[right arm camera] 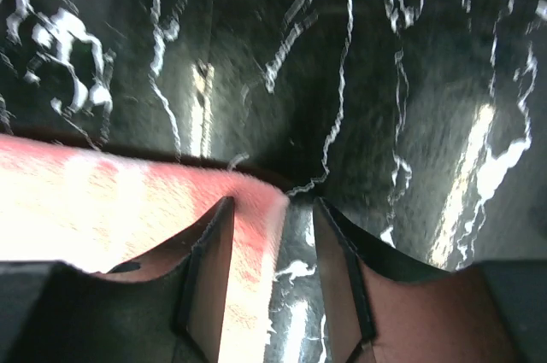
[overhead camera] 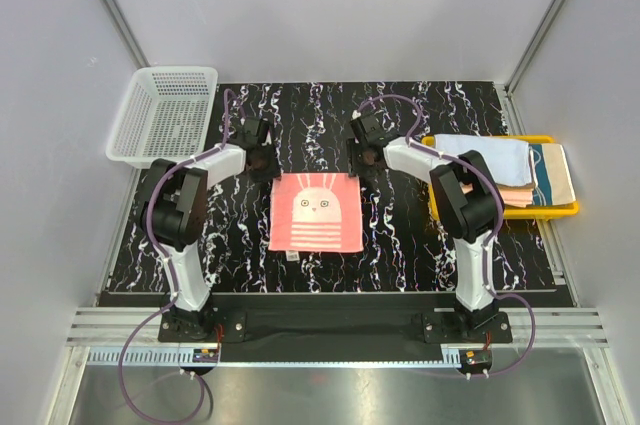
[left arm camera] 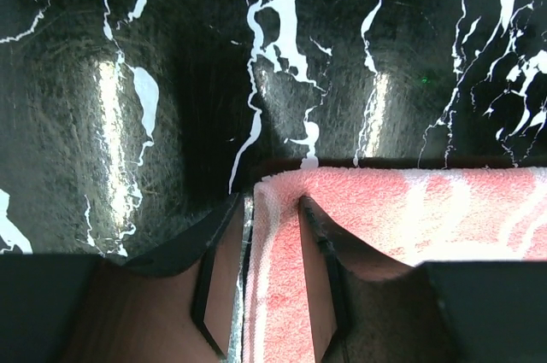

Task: Fold and stack the towels
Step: Fold the towel

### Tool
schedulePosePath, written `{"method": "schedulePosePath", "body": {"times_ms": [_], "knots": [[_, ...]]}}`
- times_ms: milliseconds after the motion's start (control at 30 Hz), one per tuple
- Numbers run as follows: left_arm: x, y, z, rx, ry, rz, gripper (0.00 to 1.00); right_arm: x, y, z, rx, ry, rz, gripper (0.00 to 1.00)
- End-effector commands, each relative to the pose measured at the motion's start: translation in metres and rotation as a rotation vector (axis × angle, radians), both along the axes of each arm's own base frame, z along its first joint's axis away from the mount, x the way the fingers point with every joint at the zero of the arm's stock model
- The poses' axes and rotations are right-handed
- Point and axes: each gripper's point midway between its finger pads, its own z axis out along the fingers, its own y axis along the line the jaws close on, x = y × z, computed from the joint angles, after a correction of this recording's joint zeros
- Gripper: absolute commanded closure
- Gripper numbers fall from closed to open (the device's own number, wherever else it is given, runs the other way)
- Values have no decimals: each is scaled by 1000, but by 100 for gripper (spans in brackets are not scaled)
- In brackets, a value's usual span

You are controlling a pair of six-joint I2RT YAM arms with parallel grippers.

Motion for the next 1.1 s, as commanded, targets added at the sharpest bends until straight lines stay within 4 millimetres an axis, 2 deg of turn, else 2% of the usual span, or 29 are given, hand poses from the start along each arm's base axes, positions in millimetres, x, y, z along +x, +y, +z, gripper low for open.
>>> {"method": "schedulePosePath", "body": {"times_ms": [0,100,200,367,600,767,800,933,1067], "knots": [[17,-2,5,18,-51,-10,63,15,0,-2,-19,-19,-5,51],[19,-3,3,16,-58,-10,63,15,-1,-10,-32,-8,-11,53],[21,-4,0,11,-58,-2,64,16,-1,-14,-36,-7,-12,60],[24,-4,-3,8,-62,-1,65,15,-2,-13,-34,-6,-13,77],[38,-8,3,-4,-119,-5,71,23,-3,-8,-50,-21,5,91],[54,-11,11,-13,-157,-13,82,34,-5,-1,-51,-41,6,94],[55,-14,13,-19,-165,-19,88,36,-6,1,-50,-48,3,95],[68,-14,31,-36,-220,-13,98,47,-9,14,-37,-72,-7,100],[80,-12,48,-41,-281,3,100,58,-13,37,-17,-125,-23,100]]}}
